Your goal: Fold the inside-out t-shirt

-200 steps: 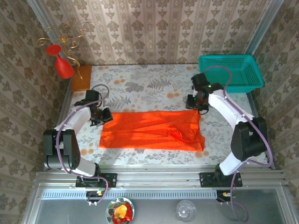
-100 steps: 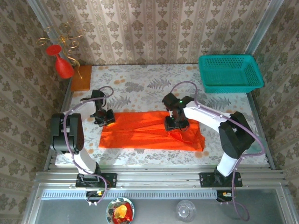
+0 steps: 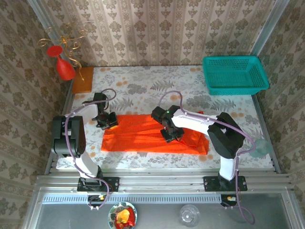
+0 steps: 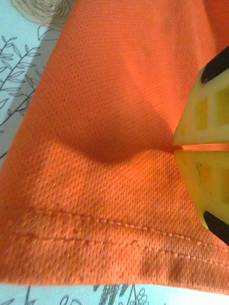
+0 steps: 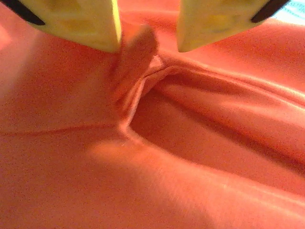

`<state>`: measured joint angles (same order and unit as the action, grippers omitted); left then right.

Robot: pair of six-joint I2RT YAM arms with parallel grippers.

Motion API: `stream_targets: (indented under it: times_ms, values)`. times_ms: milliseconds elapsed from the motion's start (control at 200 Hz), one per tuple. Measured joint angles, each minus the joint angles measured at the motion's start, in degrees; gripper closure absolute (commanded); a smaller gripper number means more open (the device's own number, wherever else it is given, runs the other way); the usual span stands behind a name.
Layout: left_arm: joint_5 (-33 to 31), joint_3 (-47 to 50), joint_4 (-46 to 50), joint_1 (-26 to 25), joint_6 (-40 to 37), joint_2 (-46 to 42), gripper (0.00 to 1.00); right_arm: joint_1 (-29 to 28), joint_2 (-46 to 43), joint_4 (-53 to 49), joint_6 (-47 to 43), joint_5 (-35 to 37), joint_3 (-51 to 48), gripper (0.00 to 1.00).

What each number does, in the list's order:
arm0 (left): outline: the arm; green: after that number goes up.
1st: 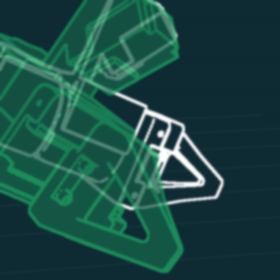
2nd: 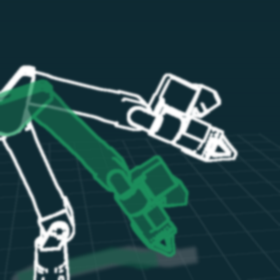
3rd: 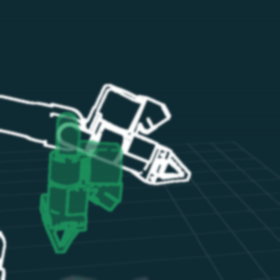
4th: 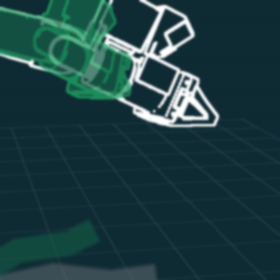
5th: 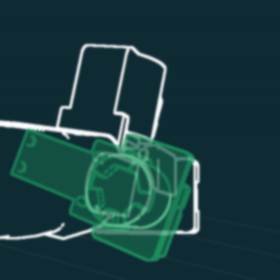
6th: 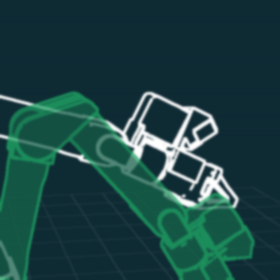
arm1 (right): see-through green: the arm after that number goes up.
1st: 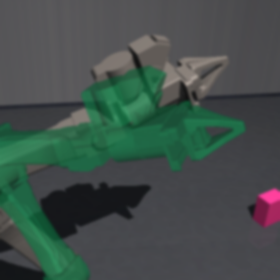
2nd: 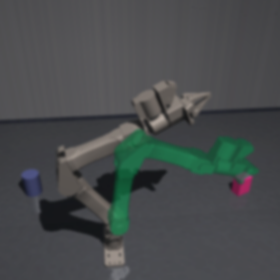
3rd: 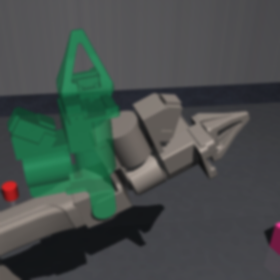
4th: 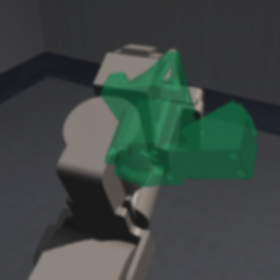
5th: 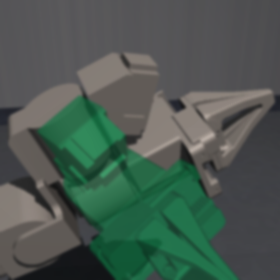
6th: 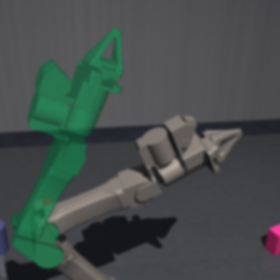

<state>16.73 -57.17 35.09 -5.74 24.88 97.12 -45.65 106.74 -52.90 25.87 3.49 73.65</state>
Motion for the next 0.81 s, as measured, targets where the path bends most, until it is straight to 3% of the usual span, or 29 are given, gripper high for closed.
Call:
stream_targets:
  times_ms: [65,160,375,625,805]
  values:
    - [0.31,-0.04,0.02,-0.74,0.20,-0.66,0.87,0.00,-0.72,0.87,0.92,-2.47,-1.99,0.67]
    - [0.81,-1.18,0.68,-3.19,0.66,-1.97,0.87,0.13,-3.45,2.21,2.01,-4.48,-3.65,0.54]
    - [2.32,-7.28,0.17,-14.14,3.06,-3.67,0.80,3.87,-20.00,6.16,6.84,-6.51,-9.97,0.53]
    - [9.16,-7.34,-7.93,-29.99,10.23,-4.09,0.71,19.71,-41.05,10.69,14.40,-10.99,-29.22,0.56]
    - [13.00,-3.98,-17.81,-37.09,17.07,-1.95,0.66,28.33,-46.38,13.31,16.61,-16.90,-39.95,0.55]
